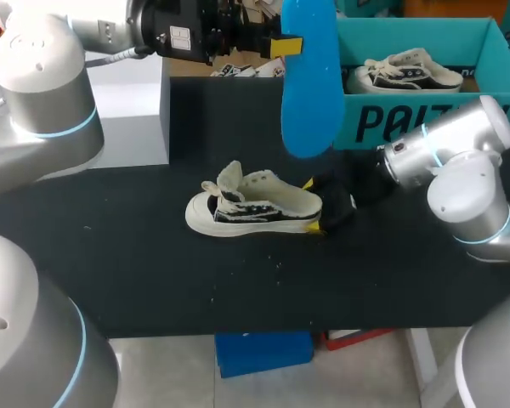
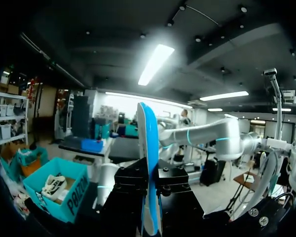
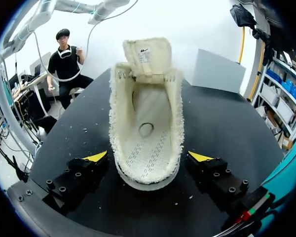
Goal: Take the shoe out of the shoebox, open the shoe tongue, remove and reinsert the insole, then place the shoe into the shoebox
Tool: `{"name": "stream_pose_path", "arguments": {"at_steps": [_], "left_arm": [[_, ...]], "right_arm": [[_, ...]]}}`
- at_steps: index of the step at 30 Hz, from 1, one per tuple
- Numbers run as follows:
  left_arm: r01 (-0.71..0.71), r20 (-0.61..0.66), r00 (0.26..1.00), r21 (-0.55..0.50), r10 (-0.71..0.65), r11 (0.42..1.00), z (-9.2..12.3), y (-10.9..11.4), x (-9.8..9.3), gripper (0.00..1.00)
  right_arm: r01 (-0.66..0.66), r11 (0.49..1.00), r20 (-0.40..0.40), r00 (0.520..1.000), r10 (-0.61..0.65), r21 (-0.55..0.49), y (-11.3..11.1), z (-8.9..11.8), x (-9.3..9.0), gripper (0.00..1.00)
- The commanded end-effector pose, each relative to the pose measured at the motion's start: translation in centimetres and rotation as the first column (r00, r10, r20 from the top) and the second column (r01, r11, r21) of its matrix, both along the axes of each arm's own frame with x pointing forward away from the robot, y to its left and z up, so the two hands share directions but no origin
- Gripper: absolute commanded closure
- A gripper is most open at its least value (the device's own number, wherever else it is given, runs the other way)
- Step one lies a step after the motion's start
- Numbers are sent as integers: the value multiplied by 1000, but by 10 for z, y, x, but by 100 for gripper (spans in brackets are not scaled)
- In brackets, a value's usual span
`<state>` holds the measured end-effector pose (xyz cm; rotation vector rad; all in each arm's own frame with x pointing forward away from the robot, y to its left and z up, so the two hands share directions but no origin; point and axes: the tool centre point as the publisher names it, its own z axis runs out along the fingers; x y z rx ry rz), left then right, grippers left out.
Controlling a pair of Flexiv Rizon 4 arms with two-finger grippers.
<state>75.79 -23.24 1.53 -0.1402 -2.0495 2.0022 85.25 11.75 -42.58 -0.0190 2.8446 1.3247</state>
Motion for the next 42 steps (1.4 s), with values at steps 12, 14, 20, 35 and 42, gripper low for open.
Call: {"name": "stream_pose_path", "arguments": {"at_steps": [12,14,20,35,42], "left_arm": [[-2,1,1000,1,2,1000,0,0,0,100],[-2,1,1000,1,2,1000,0,0,0,100],[-2,1,1000,1,2,1000,0,0,0,100],[-2,1,1000,1,2,1000,0,0,0,100],[-2,1,1000,1,2,1000,0,0,0,100]], "right_arm": [[-100,856,-152,988,25,-507,-15,28,16,0],[-104,827,-153,988,22,-552,-14,30,16,0],[-83,762,-125,992,3,-642,-15,37,16,0],[2,676,-23,999,-29,-737,-6,54,3,0],[29,675,0,999,-44,-737,0,52,1,0]]}}
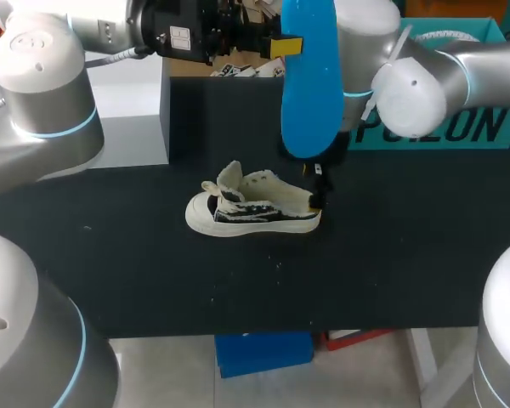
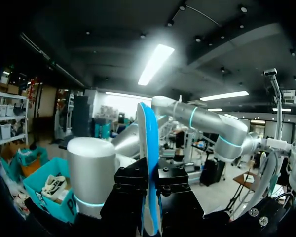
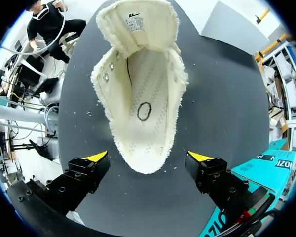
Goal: Take the shoe out of the shoebox, open the shoe tongue, remove and reinsert the insole, then place the shoe into the shoebox
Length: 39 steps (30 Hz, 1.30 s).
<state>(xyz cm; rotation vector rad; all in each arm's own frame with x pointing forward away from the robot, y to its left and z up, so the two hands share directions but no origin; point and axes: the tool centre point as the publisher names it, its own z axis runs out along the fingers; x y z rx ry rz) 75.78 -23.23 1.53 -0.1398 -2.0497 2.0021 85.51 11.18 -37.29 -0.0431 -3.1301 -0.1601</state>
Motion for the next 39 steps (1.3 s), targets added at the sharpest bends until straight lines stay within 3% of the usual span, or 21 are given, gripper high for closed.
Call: {"name": "stream_pose_path", "arguments": {"at_steps": [1,21,30,39], "left_arm": [[-2,1,1000,1,2,1000,0,0,0,100],[-2,1,1000,1,2,1000,0,0,0,100],[-2,1,1000,1,2,1000,0,0,0,100],[-2,1,1000,1,2,1000,0,0,0,100]], "right_arm": [[5,998,7,1000,-5,-58,7,-1,-1,0],[0,1000,11,1000,0,-30,20,-8,2,0],[-29,985,53,998,21,167,20,-9,-4,0],[-85,901,121,992,36,425,24,-13,-6,0]]}}
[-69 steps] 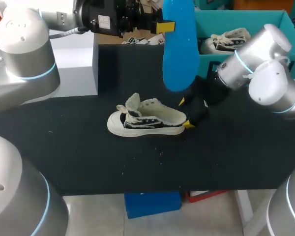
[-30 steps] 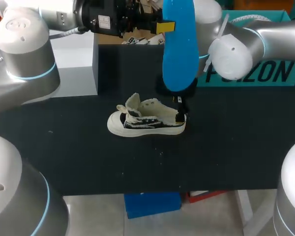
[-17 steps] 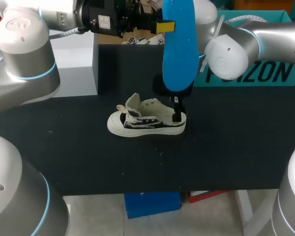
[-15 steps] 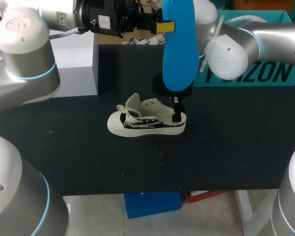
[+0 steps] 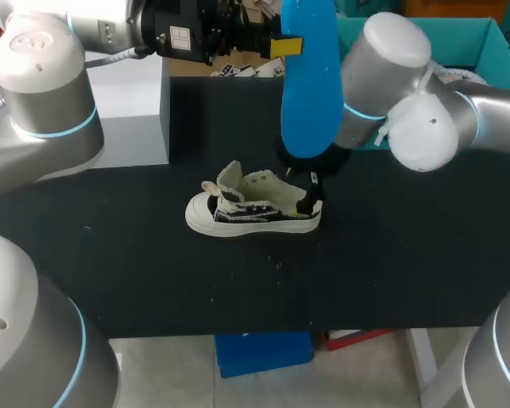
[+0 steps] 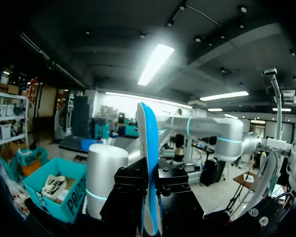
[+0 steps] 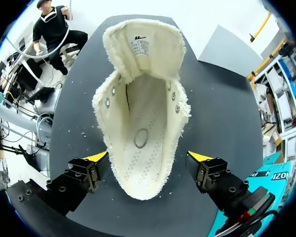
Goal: Take the shoe out of the shoebox, open the shoe tongue, remove and reinsert the insole, then place the shoe into the shoebox
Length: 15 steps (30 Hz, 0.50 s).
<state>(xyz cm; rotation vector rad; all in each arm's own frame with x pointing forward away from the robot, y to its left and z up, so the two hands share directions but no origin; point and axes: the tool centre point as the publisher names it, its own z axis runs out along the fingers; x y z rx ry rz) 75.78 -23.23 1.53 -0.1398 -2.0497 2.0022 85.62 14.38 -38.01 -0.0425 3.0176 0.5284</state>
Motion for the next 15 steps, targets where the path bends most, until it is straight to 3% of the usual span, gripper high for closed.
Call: {"name": "stream_pose_path", "arguments": {"at_steps": [1,4,15], "left_arm": [[-2,1,1000,1,2,1000,0,0,0,100],[-2,1,1000,1,2,1000,0,0,0,100],[-2,1,1000,1,2,1000,0,0,0,100]], "right_arm": [[-28,974,25,999,23,224,-7,-6,-7,0],[-44,948,43,999,32,315,-5,-7,-6,0],[-56,873,48,998,38,484,0,-12,-4,0]]}}
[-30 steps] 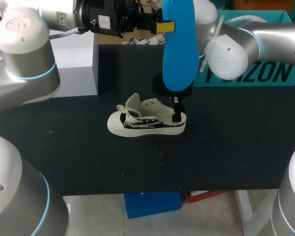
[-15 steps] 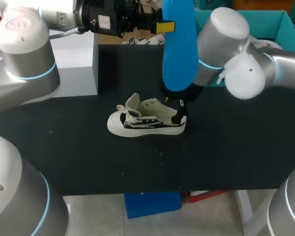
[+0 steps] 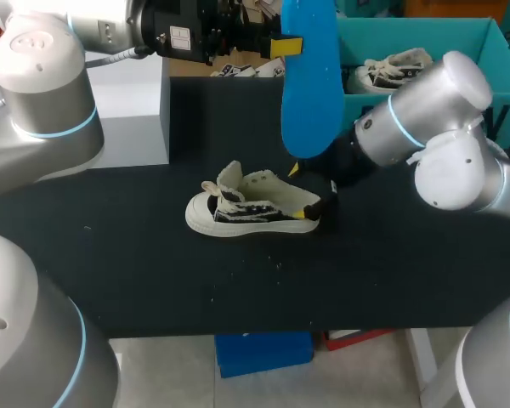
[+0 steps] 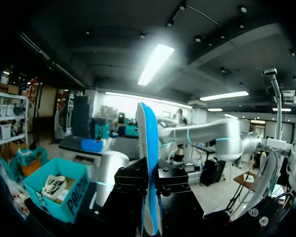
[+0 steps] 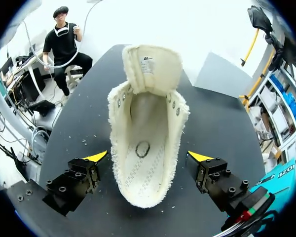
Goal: Take the shoe out of the shoebox, open the shoe tongue, remove and reinsert the insole, then place the shoe into the shoebox
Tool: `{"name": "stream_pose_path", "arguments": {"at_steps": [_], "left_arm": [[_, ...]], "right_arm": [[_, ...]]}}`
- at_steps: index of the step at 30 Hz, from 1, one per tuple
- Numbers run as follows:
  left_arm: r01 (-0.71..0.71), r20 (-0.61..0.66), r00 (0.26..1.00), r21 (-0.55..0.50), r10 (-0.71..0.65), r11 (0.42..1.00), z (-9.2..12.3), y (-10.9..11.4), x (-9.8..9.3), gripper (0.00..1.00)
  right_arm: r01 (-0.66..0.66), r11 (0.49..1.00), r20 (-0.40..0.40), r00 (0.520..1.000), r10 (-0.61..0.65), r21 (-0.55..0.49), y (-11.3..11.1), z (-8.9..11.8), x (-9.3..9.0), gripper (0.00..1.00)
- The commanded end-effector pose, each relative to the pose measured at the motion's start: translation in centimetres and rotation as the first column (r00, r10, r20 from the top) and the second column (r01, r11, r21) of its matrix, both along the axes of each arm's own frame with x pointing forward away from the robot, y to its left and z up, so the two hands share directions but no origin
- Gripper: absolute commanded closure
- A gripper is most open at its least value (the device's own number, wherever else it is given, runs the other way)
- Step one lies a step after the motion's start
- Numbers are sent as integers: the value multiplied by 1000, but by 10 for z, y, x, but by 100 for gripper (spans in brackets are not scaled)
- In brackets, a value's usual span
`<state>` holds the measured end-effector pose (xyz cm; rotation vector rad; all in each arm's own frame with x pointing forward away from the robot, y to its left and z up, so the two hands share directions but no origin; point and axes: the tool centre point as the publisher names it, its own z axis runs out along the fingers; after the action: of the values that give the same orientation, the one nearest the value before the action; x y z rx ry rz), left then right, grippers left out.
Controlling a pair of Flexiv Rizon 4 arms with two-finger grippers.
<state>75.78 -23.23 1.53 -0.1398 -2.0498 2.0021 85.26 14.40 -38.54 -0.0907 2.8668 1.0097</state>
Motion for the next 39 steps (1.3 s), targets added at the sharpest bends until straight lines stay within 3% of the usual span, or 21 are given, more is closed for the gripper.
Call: {"name": "stream_pose_path", "arguments": {"at_steps": [1,33,39], "left_arm": [[-2,1,1000,1,2,1000,0,0,0,100],[-2,1,1000,1,2,1000,0,0,0,100],[-2,1,1000,1,2,1000,0,0,0,100]], "right_arm": [[-8,980,14,1000,6,197,0,-7,0,0],[15,903,-2,1000,-15,430,-3,-16,-3,0],[13,911,-3,1000,-12,413,-5,-13,-3,0]]}}
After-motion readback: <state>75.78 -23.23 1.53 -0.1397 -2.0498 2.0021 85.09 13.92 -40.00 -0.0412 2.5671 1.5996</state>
